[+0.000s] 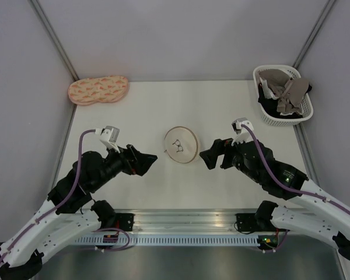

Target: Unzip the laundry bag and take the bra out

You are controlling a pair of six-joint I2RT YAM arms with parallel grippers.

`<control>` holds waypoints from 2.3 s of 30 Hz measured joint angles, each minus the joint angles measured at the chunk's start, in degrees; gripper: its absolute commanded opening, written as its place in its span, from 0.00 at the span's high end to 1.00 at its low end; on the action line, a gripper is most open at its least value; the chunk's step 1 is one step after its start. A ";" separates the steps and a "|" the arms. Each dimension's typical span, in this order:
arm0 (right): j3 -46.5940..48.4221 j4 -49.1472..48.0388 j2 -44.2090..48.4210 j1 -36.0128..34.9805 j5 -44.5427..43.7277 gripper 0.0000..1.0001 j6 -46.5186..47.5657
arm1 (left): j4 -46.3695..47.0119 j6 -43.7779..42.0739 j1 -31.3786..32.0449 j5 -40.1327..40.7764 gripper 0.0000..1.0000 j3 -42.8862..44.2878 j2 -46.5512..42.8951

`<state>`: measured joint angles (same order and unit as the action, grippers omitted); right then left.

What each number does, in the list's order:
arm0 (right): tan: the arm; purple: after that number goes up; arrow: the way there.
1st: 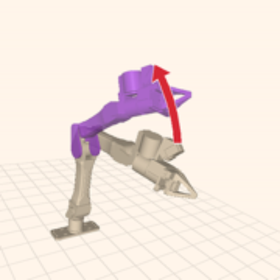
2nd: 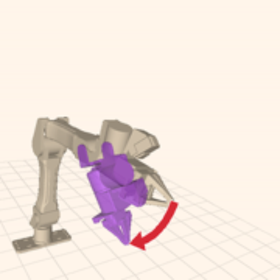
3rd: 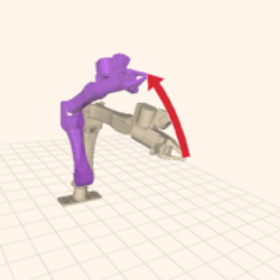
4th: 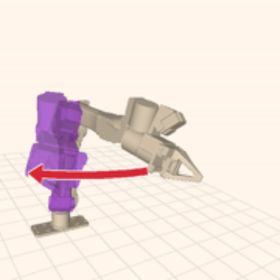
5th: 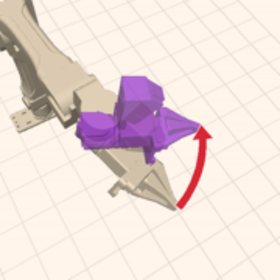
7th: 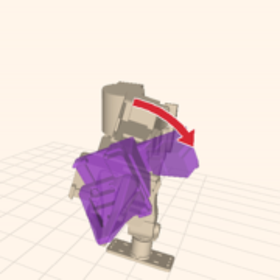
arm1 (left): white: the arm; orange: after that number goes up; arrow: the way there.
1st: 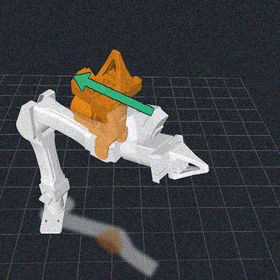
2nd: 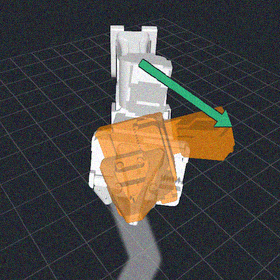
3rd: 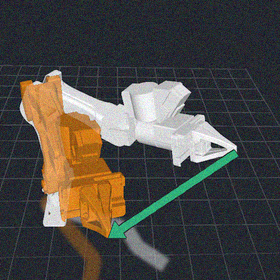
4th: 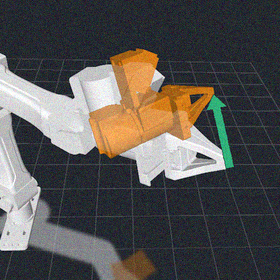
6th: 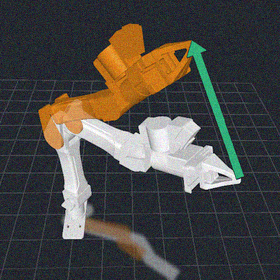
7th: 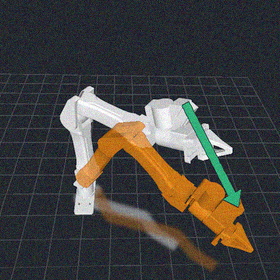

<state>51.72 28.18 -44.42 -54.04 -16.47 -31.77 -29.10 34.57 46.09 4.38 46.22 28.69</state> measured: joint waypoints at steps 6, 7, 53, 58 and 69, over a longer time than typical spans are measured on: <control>-3.85 -1.97 2.51 0.00 0.94 0.02 0.00 | -0.76 -0.09 -0.20 10.40 0.00 -0.48 8.98; -4.37 -2.36 2.49 0.00 1.05 0.02 -0.02 | -0.72 -0.09 -0.39 12.00 0.00 -0.55 12.24; -6.01 -35.63 -47.58 23.50 17.18 1.00 -2.29 | 66.31 -3.76 -26.47 -38.07 0.13 -15.76 56.98; -5.66 -36.39 -47.58 23.85 18.56 1.00 -1.84 | 66.07 -3.82 -26.36 -40.13 0.19 -14.69 61.72; -5.03 -36.39 -47.58 24.22 21.97 1.00 -0.22 | 64.43 -3.82 -26.34 -41.16 0.89 -11.65 67.38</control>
<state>46.70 -8.21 -92.01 -29.82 5.50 -31.99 35.33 30.74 19.75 -36.77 34.57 96.07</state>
